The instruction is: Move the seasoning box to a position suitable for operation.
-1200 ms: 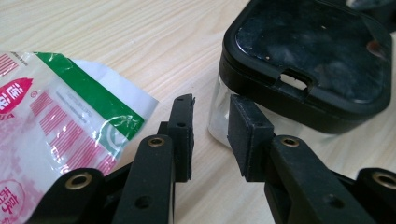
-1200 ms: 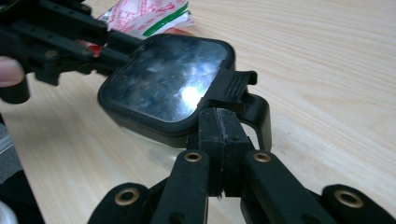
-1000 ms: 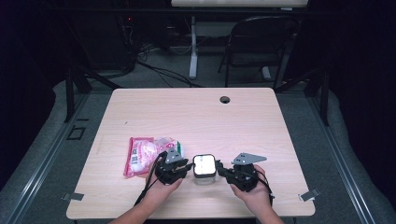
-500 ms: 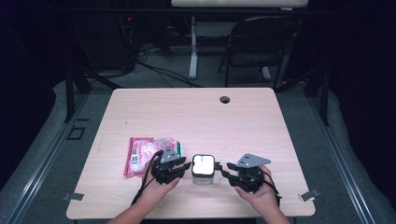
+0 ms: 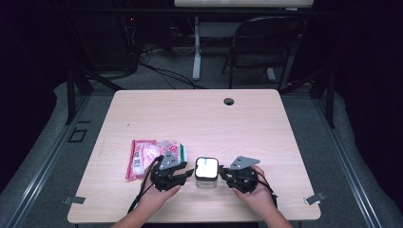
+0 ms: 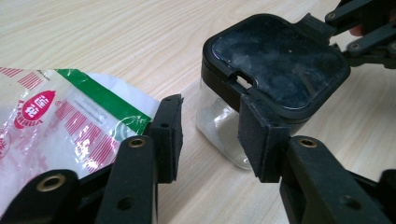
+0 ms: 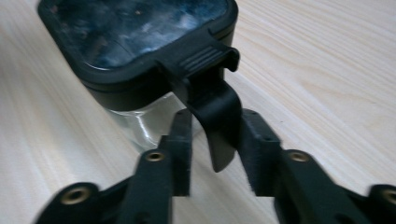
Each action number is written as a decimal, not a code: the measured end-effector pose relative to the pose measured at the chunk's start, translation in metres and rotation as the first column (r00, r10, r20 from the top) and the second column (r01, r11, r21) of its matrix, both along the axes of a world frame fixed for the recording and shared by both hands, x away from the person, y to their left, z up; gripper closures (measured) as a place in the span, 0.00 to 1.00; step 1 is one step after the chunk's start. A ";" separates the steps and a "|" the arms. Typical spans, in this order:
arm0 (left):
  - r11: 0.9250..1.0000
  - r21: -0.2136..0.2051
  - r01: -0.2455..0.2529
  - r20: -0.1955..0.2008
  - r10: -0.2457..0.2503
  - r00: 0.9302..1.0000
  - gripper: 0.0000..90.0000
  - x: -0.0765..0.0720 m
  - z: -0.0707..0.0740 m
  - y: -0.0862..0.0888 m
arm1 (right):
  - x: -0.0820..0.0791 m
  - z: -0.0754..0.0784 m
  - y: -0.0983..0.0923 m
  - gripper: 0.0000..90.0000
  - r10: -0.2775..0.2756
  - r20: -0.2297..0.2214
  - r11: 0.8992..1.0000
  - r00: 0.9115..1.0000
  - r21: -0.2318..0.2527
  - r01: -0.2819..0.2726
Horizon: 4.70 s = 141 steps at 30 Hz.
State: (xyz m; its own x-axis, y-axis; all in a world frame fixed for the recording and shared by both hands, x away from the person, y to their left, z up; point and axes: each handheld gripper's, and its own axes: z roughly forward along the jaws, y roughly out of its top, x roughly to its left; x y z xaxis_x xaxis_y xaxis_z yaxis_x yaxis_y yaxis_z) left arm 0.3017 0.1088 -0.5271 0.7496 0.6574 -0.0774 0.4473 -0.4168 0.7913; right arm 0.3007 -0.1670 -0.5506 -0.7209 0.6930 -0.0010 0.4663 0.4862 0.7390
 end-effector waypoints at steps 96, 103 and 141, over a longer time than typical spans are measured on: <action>0.987 0.064 0.146 -0.133 -0.136 0.982 0.96 -0.003 0.009 0.009 | -0.003 0.042 0.013 0.94 -0.101 -0.034 0.985 0.994 0.138 0.105; 0.987 0.064 0.144 -0.133 -0.135 0.982 0.96 -0.003 0.008 0.008 | -0.005 0.044 0.014 0.89 -0.109 -0.010 0.980 0.994 0.168 0.109; 0.982 0.062 0.180 -0.147 -0.170 0.975 0.97 -0.003 0.012 0.009 | -0.006 0.040 0.014 0.94 -0.107 -0.075 0.965 0.991 0.233 0.122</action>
State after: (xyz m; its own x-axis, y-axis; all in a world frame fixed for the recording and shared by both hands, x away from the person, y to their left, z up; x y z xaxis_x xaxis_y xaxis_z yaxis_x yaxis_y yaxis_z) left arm 0.2984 0.1181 -0.5153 0.8386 0.5248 -0.1459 0.4664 -0.5535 0.6900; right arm 0.2952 -0.1533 -0.5101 -0.6304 0.7458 0.2152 0.5568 0.2414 0.7948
